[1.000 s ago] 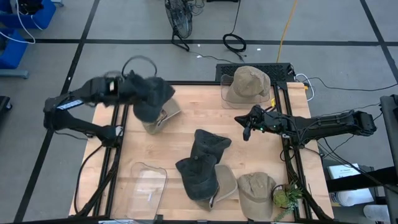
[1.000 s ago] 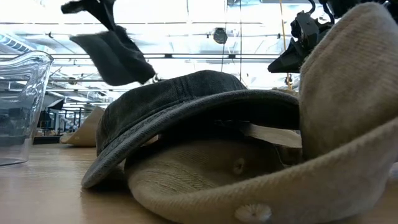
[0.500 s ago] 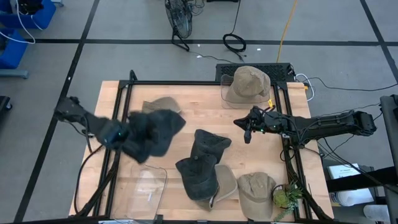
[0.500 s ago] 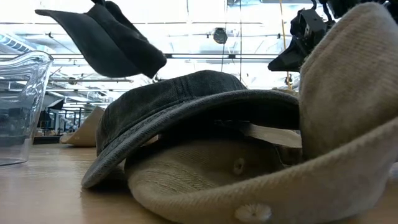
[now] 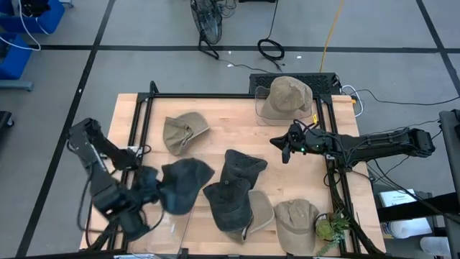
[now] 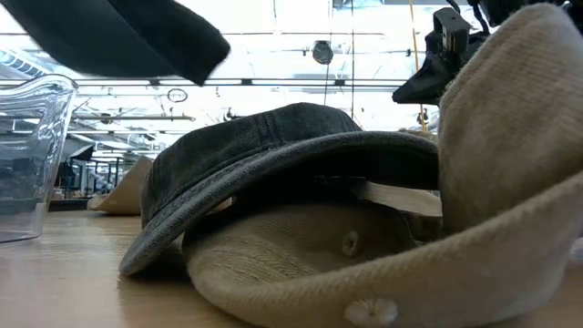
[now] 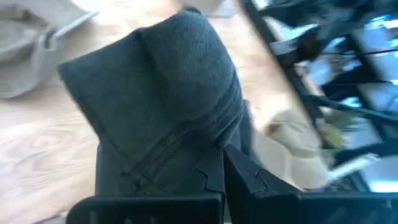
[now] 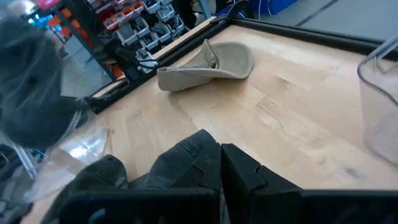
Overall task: Pick & Place hat
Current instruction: Put the black cap into the bottom transparent bin
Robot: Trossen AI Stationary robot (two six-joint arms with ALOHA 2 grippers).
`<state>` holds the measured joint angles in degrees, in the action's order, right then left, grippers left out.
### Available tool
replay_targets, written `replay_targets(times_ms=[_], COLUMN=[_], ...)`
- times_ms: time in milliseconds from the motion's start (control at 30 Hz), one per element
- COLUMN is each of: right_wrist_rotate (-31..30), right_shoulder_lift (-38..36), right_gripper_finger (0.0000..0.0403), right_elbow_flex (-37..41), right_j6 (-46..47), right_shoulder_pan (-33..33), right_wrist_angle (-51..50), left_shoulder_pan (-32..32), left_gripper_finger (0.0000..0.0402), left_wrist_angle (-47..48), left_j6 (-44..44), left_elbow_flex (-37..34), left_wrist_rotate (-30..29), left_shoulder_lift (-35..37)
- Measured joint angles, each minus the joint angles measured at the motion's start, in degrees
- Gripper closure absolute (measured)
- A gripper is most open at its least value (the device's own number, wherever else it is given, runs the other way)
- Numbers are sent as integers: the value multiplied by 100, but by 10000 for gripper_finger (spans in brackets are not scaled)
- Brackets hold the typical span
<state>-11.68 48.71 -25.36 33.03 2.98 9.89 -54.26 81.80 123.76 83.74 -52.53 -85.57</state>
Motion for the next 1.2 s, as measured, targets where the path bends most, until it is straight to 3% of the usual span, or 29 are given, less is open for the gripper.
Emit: replay_targets(times_ms=[433,633,833,1067,1200], right_wrist_rotate=[-7,-21,-210,-216,-219], right_shoulder_lift=[0,0,0,0,0], right_gripper_finger=[403,403,403,403,403], right_elbow_flex=[-2,-2,-2,-2,-2], right_j6=[722,831,831,831,829], right_shoulder_pan=[-529,-866,-1036,-1035,-1035], right_wrist_angle=[421,547,533,551,553], left_shoulder_pan=[-890,-924,-868,-828,-843], left_gripper_finger=[401,401,401,398,387], left_wrist_angle=[400,645,294,94,44], left_j6=[731,897,935,870,775], left_elbow_flex=[0,0,0,0,0], left_wrist_rotate=[35,899,1123,2116,2299], left_shoulder_lift=[-217,-547,-1143,-1579,-1607])
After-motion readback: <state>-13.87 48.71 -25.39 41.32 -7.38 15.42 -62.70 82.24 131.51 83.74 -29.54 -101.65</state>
